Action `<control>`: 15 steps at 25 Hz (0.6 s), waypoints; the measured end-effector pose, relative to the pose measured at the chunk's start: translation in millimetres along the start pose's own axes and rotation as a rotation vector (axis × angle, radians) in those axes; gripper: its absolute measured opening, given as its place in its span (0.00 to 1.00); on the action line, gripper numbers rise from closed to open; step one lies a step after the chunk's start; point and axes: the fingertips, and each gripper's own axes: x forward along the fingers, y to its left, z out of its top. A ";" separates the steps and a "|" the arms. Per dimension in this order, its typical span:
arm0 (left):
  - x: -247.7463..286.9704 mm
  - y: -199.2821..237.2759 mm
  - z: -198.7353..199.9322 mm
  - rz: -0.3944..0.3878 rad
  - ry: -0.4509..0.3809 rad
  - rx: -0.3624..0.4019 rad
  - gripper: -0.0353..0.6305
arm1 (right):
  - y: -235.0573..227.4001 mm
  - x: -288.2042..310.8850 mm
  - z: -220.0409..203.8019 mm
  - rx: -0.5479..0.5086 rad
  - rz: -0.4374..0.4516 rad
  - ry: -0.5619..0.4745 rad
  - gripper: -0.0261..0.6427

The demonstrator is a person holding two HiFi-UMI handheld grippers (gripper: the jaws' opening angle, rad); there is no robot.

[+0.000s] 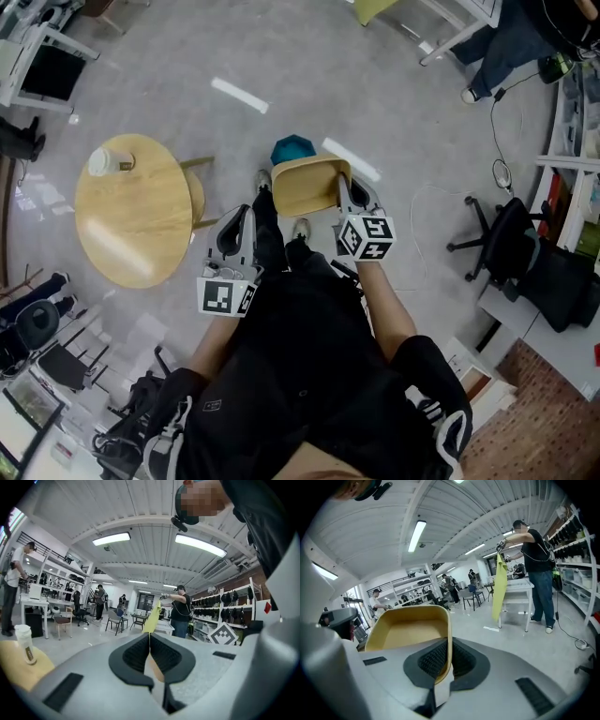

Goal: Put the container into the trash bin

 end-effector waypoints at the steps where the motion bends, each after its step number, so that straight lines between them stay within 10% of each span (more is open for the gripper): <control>1: 8.9 4.9 1.5 -0.003 -0.003 -0.007 0.07 | -1.2 8.9 -0.3 0.000 -0.003 0.013 0.08; 15: 104.7 85.8 -26.1 -0.025 0.115 -0.060 0.07 | -50.8 167.8 -83.1 0.056 -0.102 0.322 0.08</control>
